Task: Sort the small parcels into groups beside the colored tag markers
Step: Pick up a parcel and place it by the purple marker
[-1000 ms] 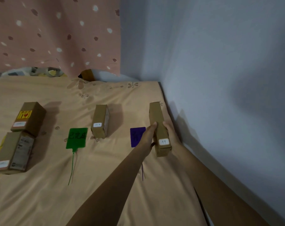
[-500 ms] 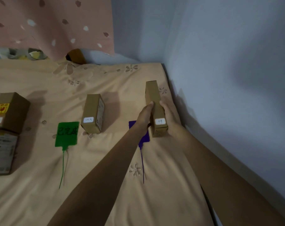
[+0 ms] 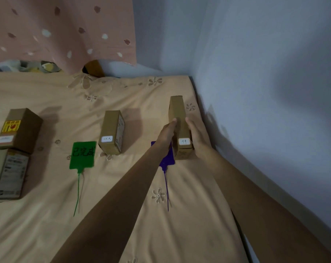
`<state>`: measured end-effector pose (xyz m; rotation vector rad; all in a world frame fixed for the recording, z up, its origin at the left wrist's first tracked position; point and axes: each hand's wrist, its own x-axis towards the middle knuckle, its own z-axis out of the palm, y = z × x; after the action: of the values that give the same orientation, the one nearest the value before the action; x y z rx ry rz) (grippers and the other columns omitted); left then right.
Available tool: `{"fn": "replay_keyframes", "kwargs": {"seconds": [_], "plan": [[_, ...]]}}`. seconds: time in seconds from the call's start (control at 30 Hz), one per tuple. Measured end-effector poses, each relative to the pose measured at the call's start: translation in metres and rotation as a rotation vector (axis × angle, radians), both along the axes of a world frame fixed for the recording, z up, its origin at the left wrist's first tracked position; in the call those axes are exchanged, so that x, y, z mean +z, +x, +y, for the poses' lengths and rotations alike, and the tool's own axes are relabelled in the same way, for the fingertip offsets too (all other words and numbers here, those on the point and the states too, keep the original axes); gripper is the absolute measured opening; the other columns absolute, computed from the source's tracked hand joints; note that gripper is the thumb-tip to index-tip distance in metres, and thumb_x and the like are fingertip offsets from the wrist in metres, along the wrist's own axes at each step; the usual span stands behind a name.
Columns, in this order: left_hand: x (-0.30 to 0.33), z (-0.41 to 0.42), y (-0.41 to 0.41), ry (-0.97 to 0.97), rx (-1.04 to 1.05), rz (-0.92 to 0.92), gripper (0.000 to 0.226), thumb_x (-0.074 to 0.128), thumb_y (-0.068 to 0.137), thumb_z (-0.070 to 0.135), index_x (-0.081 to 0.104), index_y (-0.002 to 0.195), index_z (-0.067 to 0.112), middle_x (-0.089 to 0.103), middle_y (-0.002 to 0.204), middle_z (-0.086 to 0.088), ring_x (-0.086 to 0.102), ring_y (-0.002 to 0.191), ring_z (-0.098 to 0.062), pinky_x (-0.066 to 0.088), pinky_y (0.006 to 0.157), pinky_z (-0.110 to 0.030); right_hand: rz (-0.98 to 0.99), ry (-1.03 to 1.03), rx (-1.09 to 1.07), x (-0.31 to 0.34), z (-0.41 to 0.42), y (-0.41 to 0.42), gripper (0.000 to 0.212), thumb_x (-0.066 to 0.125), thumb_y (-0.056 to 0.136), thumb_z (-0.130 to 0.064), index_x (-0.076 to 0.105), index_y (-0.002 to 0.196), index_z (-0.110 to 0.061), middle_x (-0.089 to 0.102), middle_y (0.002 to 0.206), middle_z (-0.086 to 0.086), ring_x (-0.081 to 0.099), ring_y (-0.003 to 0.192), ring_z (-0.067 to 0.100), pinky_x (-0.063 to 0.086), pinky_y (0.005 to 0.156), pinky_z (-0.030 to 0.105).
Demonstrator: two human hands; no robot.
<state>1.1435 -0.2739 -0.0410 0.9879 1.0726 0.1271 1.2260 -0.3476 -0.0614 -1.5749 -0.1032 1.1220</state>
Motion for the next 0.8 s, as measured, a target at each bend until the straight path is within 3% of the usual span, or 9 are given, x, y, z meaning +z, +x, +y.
{"fn": "replay_keyframes", "kwargs": {"seconds": [0.07, 0.13, 0.2, 0.27, 0.4, 0.43, 0.53, 0.7, 0.8], "plan": [[0.012, -0.003, -0.005, 0.047, -0.014, 0.011, 0.06, 0.041, 0.097, 0.051, 0.037, 0.142, 0.011, 0.05, 0.106, 0.002, 0.045, 0.109, -0.02, 0.037, 0.109, -0.041, -0.071, -0.009, -0.004, 0.009, -0.005, -0.001, 0.055, 0.043, 0.093, -0.06, 0.056, 0.131, -0.022, 0.061, 0.13, 0.007, 0.057, 0.119, 0.024, 0.043, 0.105, 0.042], [0.026, -0.007, -0.014, 0.064, -0.019, 0.009, 0.063, 0.042, 0.097, 0.051, 0.035, 0.145, 0.012, 0.05, 0.132, -0.005, 0.042, 0.125, -0.026, 0.033, 0.112, -0.044, -0.118, 0.003, 0.005, 0.027, -0.013, -0.006, 0.062, 0.044, 0.091, -0.062, 0.046, 0.142, -0.027, 0.051, 0.144, 0.004, 0.047, 0.131, 0.023, 0.034, 0.113, 0.049], [0.042, -0.011, -0.023, 0.063, -0.008, 0.006, 0.065, 0.043, 0.097, 0.051, 0.03, 0.149, 0.014, 0.034, 0.153, -0.009, 0.031, 0.141, -0.029, 0.028, 0.116, -0.049, -0.153, -0.005, -0.004, 0.047, -0.022, -0.014, 0.07, 0.047, 0.086, -0.064, 0.042, 0.145, -0.027, 0.049, 0.144, -0.001, 0.045, 0.131, 0.02, 0.032, 0.114, 0.048], [0.062, -0.018, -0.036, 0.085, 0.003, -0.011, 0.065, 0.042, 0.098, 0.05, 0.028, 0.15, 0.015, 0.027, 0.158, -0.008, 0.025, 0.145, -0.028, 0.023, 0.117, -0.049, -0.186, 0.003, -0.011, 0.066, -0.032, -0.023, 0.062, 0.048, 0.091, -0.057, 0.045, 0.142, -0.021, 0.052, 0.132, -0.006, 0.048, 0.121, 0.014, 0.034, 0.112, 0.041], [0.105, -0.034, -0.069, 0.153, 0.07, -0.038, 0.069, 0.053, 0.092, 0.053, 0.033, 0.148, 0.017, 0.035, 0.153, -0.007, 0.034, 0.14, -0.027, 0.029, 0.114, -0.05, -0.306, -0.031, 0.032, 0.084, -0.045, -0.038, 0.038, 0.045, 0.096, -0.049, 0.06, 0.114, -0.018, 0.055, 0.109, -0.004, 0.051, 0.1, 0.012, 0.034, 0.113, 0.044], [0.112, -0.039, -0.078, 0.167, 0.095, -0.038, 0.072, 0.057, 0.088, 0.055, 0.036, 0.146, 0.019, 0.038, 0.151, -0.006, 0.038, 0.137, -0.025, 0.032, 0.111, -0.049, -0.356, -0.026, 0.039, 0.088, -0.048, -0.044, 0.04, 0.045, 0.095, -0.051, 0.059, 0.113, -0.018, 0.056, 0.112, -0.002, 0.052, 0.102, 0.013, 0.036, 0.111, 0.045], [0.128, -0.052, -0.111, 0.234, 0.133, -0.035, 0.068, 0.06, 0.085, 0.054, 0.043, 0.14, 0.017, 0.048, 0.142, -0.005, 0.047, 0.127, -0.025, 0.039, 0.104, -0.045, -0.496, 0.002, 0.076, 0.121, -0.068, -0.084, 0.071, 0.046, 0.081, -0.068, 0.052, 0.135, -0.022, 0.058, 0.13, -0.005, 0.055, 0.113, 0.015, 0.04, 0.102, 0.039], [0.147, -0.071, -0.181, 0.321, 0.192, -0.034, 0.045, 0.055, 0.092, 0.04, 0.055, 0.125, 0.009, 0.057, 0.131, -0.01, 0.055, 0.118, -0.029, 0.044, 0.102, -0.041, -0.491, 0.069, 0.124, 0.141, -0.084, -0.14, 0.054, 0.054, 0.092, -0.052, 0.05, 0.136, -0.022, 0.052, 0.13, -0.008, 0.049, 0.116, 0.011, 0.031, 0.087, 0.025], [0.158, -0.076, -0.233, 0.346, 0.229, -0.043, 0.038, 0.054, 0.092, 0.035, 0.057, 0.121, 0.011, 0.061, 0.118, -0.011, 0.058, 0.105, -0.029, 0.049, 0.086, -0.037, -0.478, 0.124, 0.153, 0.152, -0.091, -0.182, 0.051, 0.057, 0.091, -0.047, 0.054, 0.133, -0.019, 0.055, 0.129, -0.005, 0.051, 0.118, 0.014, 0.033, 0.087, 0.024]]}}
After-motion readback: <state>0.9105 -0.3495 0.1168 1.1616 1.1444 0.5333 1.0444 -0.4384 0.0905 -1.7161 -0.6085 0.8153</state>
